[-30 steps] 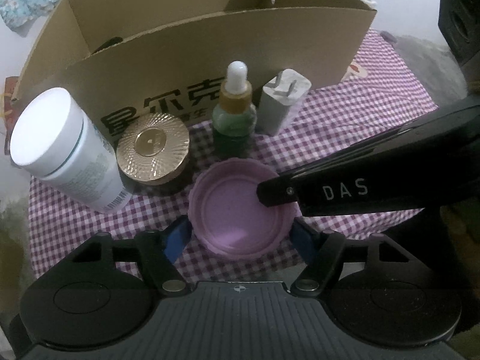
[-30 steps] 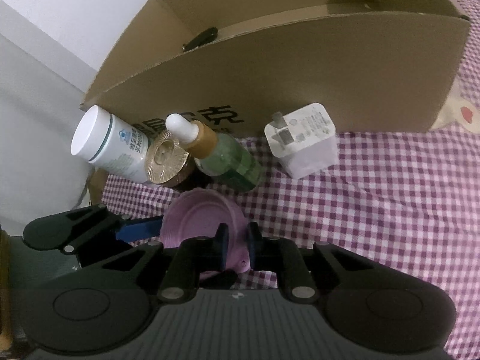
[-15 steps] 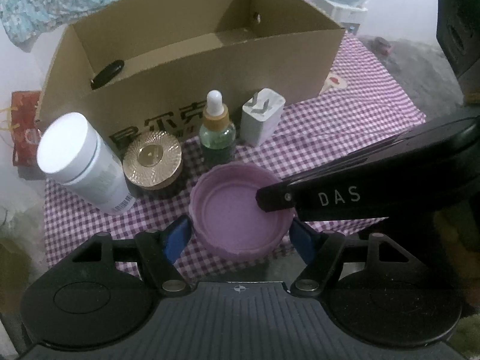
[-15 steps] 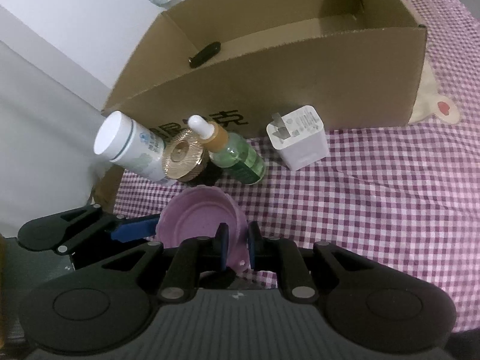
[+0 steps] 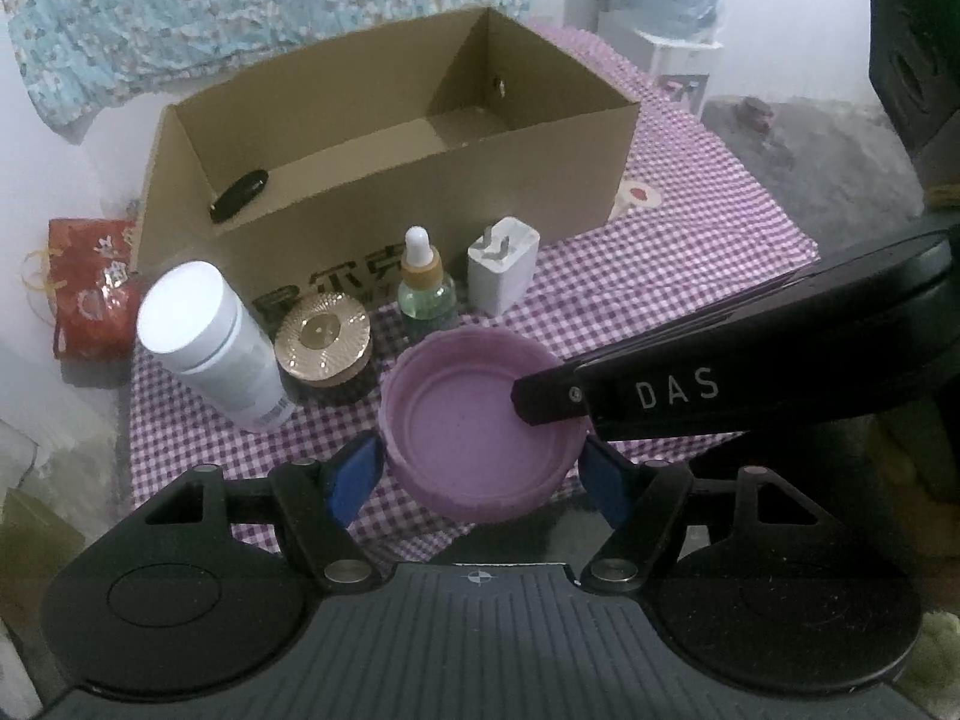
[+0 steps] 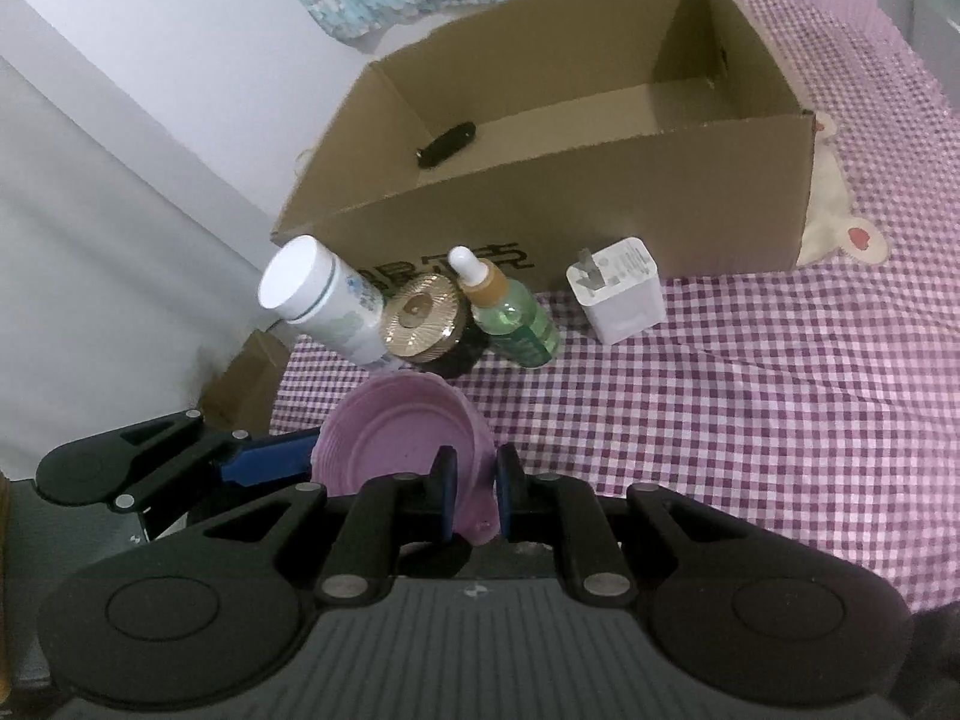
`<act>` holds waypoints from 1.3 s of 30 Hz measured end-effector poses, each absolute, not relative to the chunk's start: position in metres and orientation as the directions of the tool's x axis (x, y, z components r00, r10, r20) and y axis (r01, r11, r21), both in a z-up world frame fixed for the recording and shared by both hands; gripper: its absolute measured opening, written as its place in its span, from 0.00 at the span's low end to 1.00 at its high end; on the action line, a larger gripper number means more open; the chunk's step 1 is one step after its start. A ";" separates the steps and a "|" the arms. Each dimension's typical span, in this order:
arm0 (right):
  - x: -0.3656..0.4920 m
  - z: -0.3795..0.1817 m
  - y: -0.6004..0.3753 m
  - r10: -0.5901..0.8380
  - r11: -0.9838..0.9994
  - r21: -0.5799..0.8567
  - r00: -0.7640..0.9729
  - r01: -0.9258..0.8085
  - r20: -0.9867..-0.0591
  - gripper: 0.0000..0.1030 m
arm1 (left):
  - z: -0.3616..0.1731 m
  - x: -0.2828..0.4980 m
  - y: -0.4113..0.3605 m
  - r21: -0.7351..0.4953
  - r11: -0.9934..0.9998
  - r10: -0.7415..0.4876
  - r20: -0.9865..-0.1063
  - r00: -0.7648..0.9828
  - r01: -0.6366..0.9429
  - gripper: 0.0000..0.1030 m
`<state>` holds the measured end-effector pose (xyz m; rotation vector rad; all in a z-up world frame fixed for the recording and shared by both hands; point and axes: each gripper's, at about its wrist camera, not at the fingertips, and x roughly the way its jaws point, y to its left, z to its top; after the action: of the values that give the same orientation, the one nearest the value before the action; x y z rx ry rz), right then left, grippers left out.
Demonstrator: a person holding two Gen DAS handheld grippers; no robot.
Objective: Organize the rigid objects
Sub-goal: 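Lift the pink lid with the right tool over the box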
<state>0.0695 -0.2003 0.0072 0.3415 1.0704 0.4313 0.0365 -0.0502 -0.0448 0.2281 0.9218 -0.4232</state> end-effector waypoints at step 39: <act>0.068 0.082 -0.165 0.539 0.842 0.420 0.498 -0.339 -0.679 0.15 | 0.023 0.020 -0.015 0.076 0.940 -0.191 -0.689 0.699 0.332 0.70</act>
<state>0.0681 -0.1646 0.0820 0.2448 0.9048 0.5377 0.0196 -0.0152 0.0234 0.2013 0.7425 -0.2940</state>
